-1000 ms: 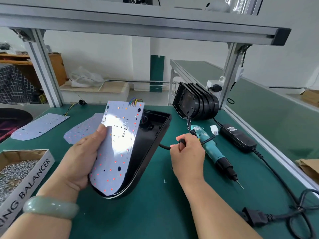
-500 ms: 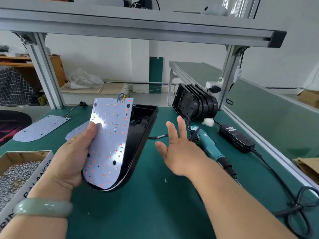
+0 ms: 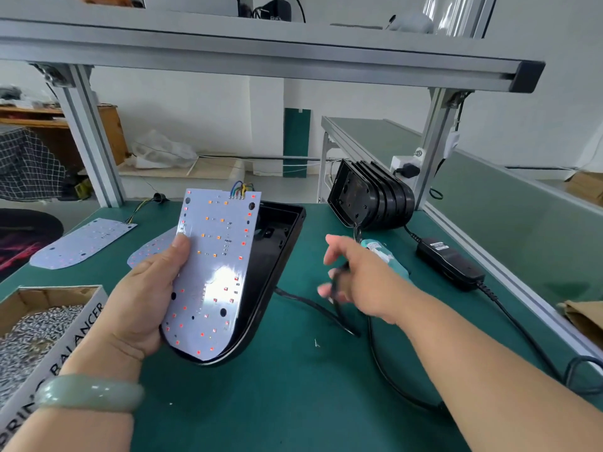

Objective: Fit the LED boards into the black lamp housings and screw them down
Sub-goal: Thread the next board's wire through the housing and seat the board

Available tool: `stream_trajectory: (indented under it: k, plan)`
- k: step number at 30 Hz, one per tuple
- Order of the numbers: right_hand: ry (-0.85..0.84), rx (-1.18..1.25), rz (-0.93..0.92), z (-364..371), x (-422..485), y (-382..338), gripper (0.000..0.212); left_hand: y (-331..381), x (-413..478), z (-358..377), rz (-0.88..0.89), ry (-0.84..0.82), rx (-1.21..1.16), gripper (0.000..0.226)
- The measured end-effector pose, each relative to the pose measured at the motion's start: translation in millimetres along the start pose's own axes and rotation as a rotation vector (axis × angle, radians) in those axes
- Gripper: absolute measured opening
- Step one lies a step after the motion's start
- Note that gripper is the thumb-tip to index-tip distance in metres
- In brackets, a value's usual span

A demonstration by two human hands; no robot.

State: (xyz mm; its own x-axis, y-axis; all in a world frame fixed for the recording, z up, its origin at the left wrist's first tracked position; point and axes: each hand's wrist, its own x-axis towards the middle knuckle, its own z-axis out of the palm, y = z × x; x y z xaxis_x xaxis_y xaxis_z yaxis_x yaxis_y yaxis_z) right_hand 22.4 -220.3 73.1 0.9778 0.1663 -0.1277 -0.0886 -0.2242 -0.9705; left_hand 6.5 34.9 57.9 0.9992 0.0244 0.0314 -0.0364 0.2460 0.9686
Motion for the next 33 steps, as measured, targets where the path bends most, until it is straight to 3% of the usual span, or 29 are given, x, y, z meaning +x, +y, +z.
stream_trajectory:
  k: [1,4,6,8,10,11,12,13,15,19,21,23,24,26,27,30,31,33]
  plan:
    - [-0.009,-0.285,0.007,-1,-2,2,0.015,0,0,0,-0.001,-0.009,0.003,0.038]
    - [0.017,-1.089,-0.022,1,-6,7,0.058,0,1,-2,-0.003,-0.001,-0.008,0.037]
    - [-0.051,-1.27,-0.065,-3,-9,6,0.072,-1,2,-4,-0.01,0.019,-0.032,0.037]
    - [-0.08,-1.213,-0.12,-4,-6,2,0.063,-1,2,-5,-0.019,0.027,-0.048,0.037]
    - [-0.026,-0.795,-0.214,3,-3,-7,0.028,-1,2,-6,-0.021,0.021,-0.042,0.038]
    - [0.045,-0.492,-0.159,11,-2,-11,0.014,-1,2,-6,-0.022,0.015,-0.044,0.038]
    - [0.035,-0.306,-0.114,14,0,-10,0.016,-2,1,-5,-0.024,0.006,-0.052,0.038]
    - [-0.102,-0.106,-0.071,17,4,-5,0.022,-3,1,-6,-0.026,-0.004,-0.059,0.038]
    - [-0.184,-0.266,-0.118,18,10,-3,0.036,-3,1,-5,-0.029,-0.026,-0.067,0.037]
    - [-0.141,-1.165,-0.727,9,18,-6,0.063,-5,0,-1,0.004,-0.046,-0.05,0.035]
    - [0.118,-1.294,-0.824,8,21,-18,0.049,-4,0,2,0.028,-0.039,-0.05,0.034]
    - [0.324,-1.307,-0.789,4,27,-29,0.027,-4,0,1,0.03,-0.024,-0.05,0.035]
    - [0.366,-1.335,-0.75,2,31,-34,0.027,-3,0,1,0.025,-0.021,-0.056,0.035]
    - [0.24,-1.214,-0.613,-1,37,-43,0.043,-3,0,-1,0.016,-0.026,-0.072,0.035]
    - [0.129,-1.001,-0.472,-1,38,-47,0.048,-3,0,-2,0.02,-0.038,-0.063,0.034]
    - [-0.157,-0.107,-0.05,7,37,-61,0.029,-3,-2,0,0.043,-0.075,0.001,0.038]
    - [-0.196,0.077,-0.005,7,37,-64,0.027,-3,-3,1,0.042,-0.071,0.03,0.047]
    - [-0.259,0.17,-0.002,6,38,-68,0.036,-4,-4,3,0.052,-0.072,0.066,0.053]
